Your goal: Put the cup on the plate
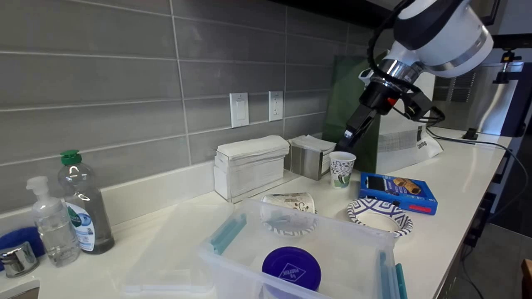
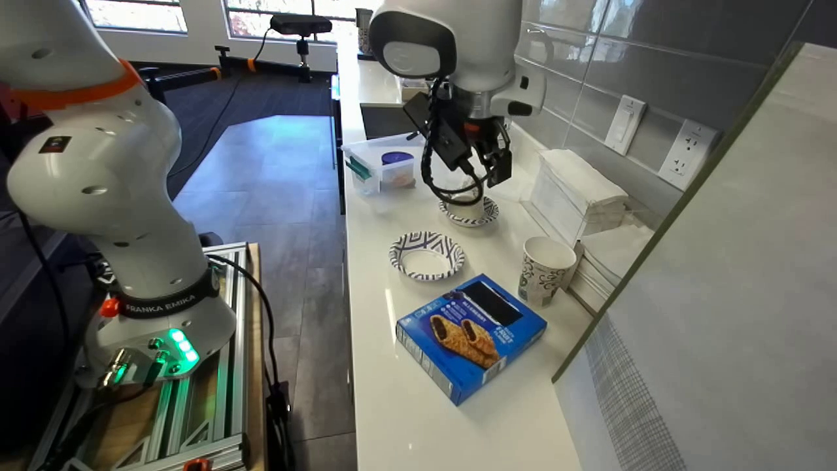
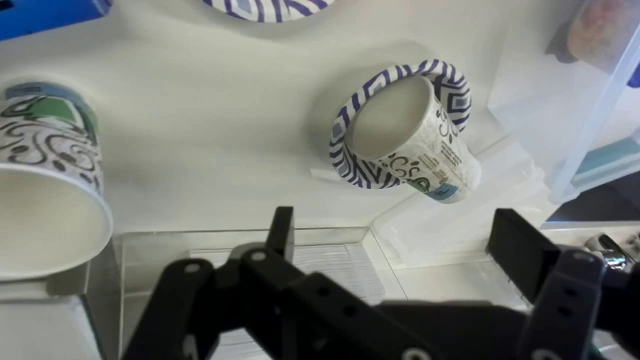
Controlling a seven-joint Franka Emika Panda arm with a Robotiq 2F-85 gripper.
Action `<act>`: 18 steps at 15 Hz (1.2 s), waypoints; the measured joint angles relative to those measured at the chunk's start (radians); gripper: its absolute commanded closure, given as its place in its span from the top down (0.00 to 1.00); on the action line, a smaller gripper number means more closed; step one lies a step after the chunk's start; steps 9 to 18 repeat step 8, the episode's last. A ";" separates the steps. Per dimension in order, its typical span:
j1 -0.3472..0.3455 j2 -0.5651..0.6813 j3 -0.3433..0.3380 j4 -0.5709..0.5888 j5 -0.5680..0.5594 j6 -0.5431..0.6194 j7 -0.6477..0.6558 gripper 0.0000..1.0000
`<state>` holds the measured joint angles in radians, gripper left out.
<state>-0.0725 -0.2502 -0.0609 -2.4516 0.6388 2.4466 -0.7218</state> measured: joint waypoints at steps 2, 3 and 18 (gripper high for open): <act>-0.019 -0.058 0.043 -0.027 -0.161 0.034 0.117 1.00; -0.039 -0.083 0.070 -0.037 -0.238 0.042 0.186 1.00; -0.115 -0.138 0.137 -0.067 -0.390 0.038 0.351 1.00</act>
